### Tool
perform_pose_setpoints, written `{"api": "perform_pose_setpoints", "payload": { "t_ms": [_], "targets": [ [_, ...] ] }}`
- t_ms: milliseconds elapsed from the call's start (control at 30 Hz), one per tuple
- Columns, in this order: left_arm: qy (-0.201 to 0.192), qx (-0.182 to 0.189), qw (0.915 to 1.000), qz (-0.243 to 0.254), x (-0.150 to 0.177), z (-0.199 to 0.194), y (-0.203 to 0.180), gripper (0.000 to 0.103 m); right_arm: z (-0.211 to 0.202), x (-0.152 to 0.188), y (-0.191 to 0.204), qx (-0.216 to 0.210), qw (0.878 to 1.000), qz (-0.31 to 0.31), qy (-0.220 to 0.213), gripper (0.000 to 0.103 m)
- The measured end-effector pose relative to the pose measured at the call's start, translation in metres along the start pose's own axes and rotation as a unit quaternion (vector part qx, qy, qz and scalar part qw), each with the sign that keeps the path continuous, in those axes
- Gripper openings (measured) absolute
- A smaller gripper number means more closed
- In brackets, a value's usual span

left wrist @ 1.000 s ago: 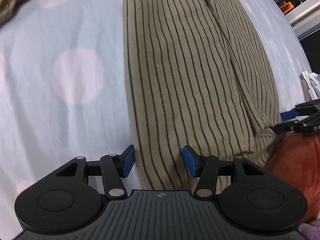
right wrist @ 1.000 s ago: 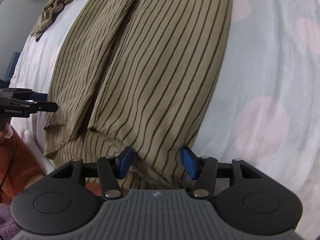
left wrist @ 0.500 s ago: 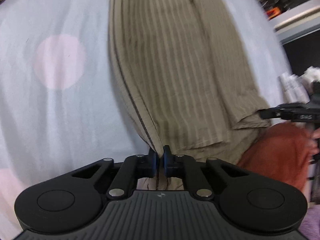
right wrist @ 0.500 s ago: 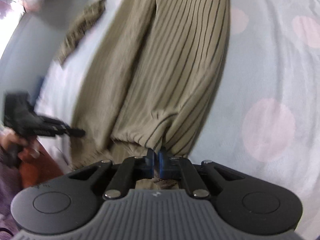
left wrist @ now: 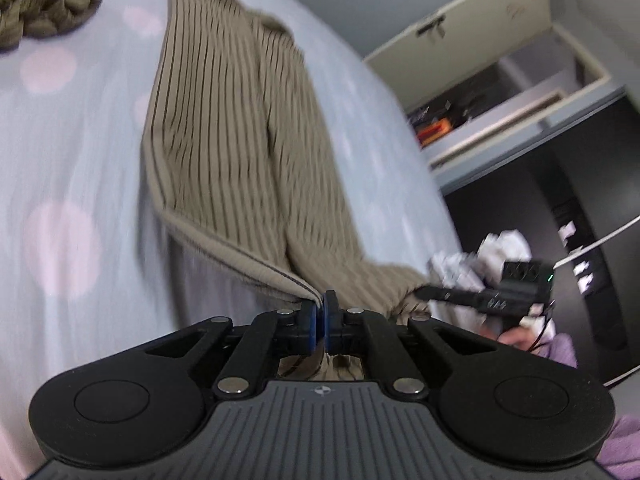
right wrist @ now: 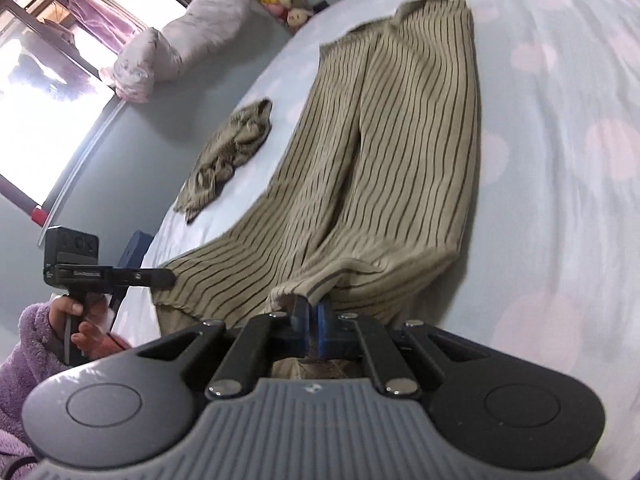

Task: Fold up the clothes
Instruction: 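Grasp the strip hem with both grippers, then lift the hem with both grippers and fold it toward the collar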

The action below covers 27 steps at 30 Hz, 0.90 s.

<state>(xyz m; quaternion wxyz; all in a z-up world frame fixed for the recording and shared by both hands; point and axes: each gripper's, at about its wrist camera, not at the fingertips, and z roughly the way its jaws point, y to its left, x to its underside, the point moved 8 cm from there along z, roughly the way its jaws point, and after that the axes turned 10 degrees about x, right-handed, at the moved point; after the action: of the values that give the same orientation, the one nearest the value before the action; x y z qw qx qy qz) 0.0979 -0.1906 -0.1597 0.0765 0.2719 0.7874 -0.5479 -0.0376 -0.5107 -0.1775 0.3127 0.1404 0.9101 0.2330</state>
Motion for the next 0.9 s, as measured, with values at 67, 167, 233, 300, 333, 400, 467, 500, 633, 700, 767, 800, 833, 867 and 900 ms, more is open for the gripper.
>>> {"api": "perform_pose_setpoints", "payload": {
  "t_ms": [67, 167, 233, 300, 333, 400, 467, 500, 633, 700, 767, 800, 833, 867, 900],
  "targets": [
    [-0.018, 0.006, 0.9998, 0.002, -0.012, -0.005, -0.006, 0.001, -0.004, -0.013, -0.005, -0.002, 1.0, 0.011, -0.016, 0.005],
    [-0.043, 0.012, 0.999, 0.004, -0.032, -0.009, -0.009, 0.001, -0.015, -0.034, -0.015, -0.005, 0.999, 0.023, -0.039, 0.005],
    [-0.057, 0.012, 0.9983, 0.004, -0.045, -0.012, -0.009, 0.001, -0.017, -0.05, -0.015, -0.004, 0.998, 0.023, -0.051, 0.005],
    [-0.066, 0.009, 0.9977, 0.006, -0.059, -0.012, -0.007, 0.001, -0.017, -0.069, -0.014, -0.004, 0.998, 0.022, -0.061, 0.005],
    [-0.071, 0.008, 0.9974, 0.007, -0.066, -0.012, -0.006, 0.001, -0.015, -0.078, -0.012, -0.004, 0.998, 0.02, -0.065, 0.005],
    [-0.079, 0.002, 0.9968, 0.009, -0.082, -0.012, -0.001, 0.001, -0.012, -0.097, -0.01, -0.003, 0.997, 0.017, -0.074, 0.005],
    [-0.088, -0.002, 0.9961, 0.009, -0.098, -0.013, 0.004, 0.001, -0.009, -0.117, -0.01, -0.002, 0.997, 0.014, -0.082, 0.005],
    [-0.093, -0.006, 0.9956, 0.008, -0.107, -0.013, 0.007, 0.001, -0.008, -0.127, -0.011, 0.001, 0.996, 0.013, -0.087, 0.005],
    [-0.108, -0.03, 0.9936, 0.004, -0.145, -0.003, 0.027, 0.001, 0.008, -0.165, -0.023, 0.024, 0.995, 0.015, -0.1, 0.005],
    [-0.108, -0.052, 0.9928, 0.004, -0.162, 0.007, 0.042, 0.001, 0.022, -0.183, -0.033, 0.039, 0.994, 0.018, -0.103, 0.005],
    [-0.109, -0.071, 0.9915, 0.004, -0.176, 0.016, 0.057, 0.0, 0.04, -0.197, -0.042, 0.06, 0.993, 0.016, -0.104, 0.005],
    [-0.11, -0.078, 0.9908, 0.001, -0.183, 0.021, 0.066, 0.0, 0.049, -0.202, -0.046, 0.072, 0.992, 0.013, -0.104, 0.005],
    [-0.11, -0.085, 0.9903, -0.002, -0.189, 0.026, 0.074, 0.0, 0.058, -0.207, -0.051, 0.085, 0.991, 0.01, -0.104, 0.005],
    [-0.108, -0.091, 0.99, -0.005, -0.193, 0.032, 0.082, 0.0, 0.069, -0.21, -0.056, 0.095, 0.99, 0.008, -0.1, 0.005],
    [-0.105, -0.096, 0.9898, -0.009, -0.196, 0.038, 0.09, 0.0, 0.08, -0.212, -0.06, 0.102, 0.99, 0.007, -0.094, 0.005]
  ]
}}
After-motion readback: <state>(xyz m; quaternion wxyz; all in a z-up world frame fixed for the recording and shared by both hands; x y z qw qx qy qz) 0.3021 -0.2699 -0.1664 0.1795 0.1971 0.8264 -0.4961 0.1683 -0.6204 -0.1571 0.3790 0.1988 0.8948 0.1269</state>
